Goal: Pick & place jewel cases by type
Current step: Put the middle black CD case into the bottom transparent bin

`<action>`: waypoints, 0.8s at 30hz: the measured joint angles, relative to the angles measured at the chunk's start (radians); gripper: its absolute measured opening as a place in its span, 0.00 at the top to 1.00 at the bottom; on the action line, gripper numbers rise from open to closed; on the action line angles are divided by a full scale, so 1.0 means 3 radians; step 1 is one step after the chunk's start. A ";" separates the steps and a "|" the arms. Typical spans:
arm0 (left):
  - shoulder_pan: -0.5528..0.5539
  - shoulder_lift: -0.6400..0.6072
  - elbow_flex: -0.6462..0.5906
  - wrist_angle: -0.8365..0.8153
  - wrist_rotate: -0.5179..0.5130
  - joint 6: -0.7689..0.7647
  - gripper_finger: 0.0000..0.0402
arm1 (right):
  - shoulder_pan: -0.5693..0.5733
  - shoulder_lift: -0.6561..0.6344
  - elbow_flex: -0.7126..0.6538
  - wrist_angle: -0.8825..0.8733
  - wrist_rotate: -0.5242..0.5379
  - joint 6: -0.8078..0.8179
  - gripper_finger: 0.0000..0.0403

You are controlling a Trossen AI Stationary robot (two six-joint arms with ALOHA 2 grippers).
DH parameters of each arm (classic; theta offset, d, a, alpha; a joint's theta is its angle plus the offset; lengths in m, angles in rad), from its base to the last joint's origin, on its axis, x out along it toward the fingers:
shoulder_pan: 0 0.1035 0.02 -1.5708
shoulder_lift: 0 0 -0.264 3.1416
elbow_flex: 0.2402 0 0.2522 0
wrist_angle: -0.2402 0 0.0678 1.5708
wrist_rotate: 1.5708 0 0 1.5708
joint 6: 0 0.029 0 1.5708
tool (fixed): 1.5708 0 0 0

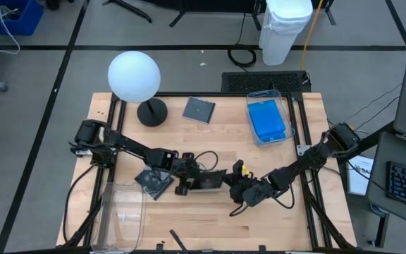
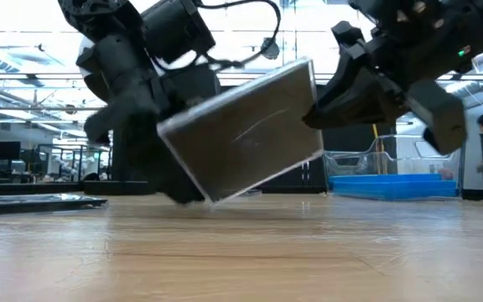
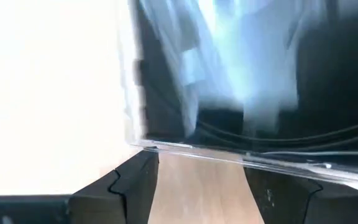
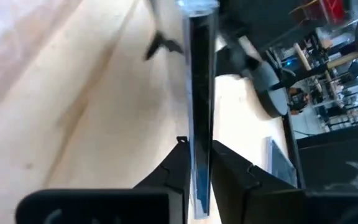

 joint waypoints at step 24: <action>-0.0007 -0.2328 0.0028 -0.0594 -0.0707 -0.0072 0.41 | 0.0190 -0.0168 -0.0003 0.0476 -0.0393 0.0549 0.94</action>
